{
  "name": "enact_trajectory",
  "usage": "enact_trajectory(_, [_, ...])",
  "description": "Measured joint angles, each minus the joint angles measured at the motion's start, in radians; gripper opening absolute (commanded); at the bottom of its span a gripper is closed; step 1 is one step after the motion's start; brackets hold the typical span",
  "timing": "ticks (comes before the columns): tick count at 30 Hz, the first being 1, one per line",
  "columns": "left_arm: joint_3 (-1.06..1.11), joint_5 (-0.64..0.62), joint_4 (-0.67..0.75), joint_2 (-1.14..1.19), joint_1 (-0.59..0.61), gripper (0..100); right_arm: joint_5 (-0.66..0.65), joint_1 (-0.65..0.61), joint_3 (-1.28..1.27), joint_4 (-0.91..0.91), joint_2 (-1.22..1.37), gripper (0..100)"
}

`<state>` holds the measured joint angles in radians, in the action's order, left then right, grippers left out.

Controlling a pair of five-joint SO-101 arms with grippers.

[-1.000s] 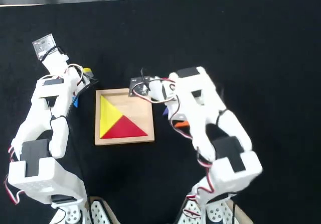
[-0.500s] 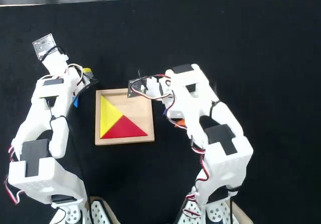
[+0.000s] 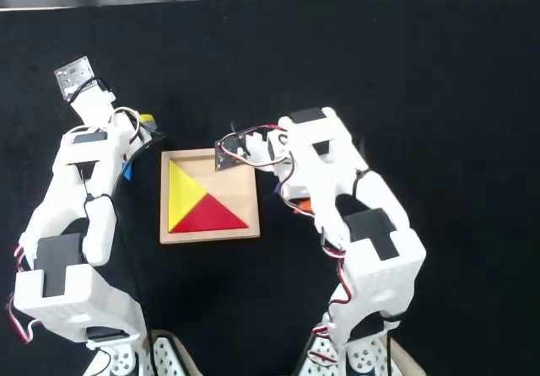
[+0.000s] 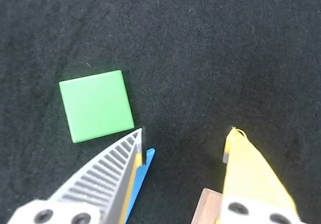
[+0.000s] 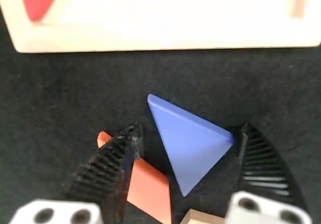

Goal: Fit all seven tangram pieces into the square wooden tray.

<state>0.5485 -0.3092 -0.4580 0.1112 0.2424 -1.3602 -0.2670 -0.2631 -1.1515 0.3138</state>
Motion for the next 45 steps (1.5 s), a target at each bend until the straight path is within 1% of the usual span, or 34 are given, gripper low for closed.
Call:
enact_trajectory(4, [0.000,0.000,0.000,0.000,0.000,26,-0.032,0.035,0.000,0.005,0.017,30.0])
enact_trajectory(14, [0.000,0.000,0.000,0.003,0.000,26,-0.040,0.038,0.091,-0.032,0.086,30.0])
enact_trajectory(32, [0.000,0.000,0.000,0.003,0.000,26,-0.040,0.028,0.092,-0.037,0.087,29.6])
enact_trajectory(34, [0.000,0.000,0.000,0.003,0.000,26,-0.040,0.028,0.092,-0.037,0.087,25.7])
enact_trajectory(39, [0.000,0.000,0.000,0.003,0.000,26,-0.040,0.028,0.112,-0.028,0.087,12.3])
enact_trajectory(45, [0.000,0.000,0.000,0.003,0.000,26,-0.040,0.028,0.118,-0.028,0.087,10.8])
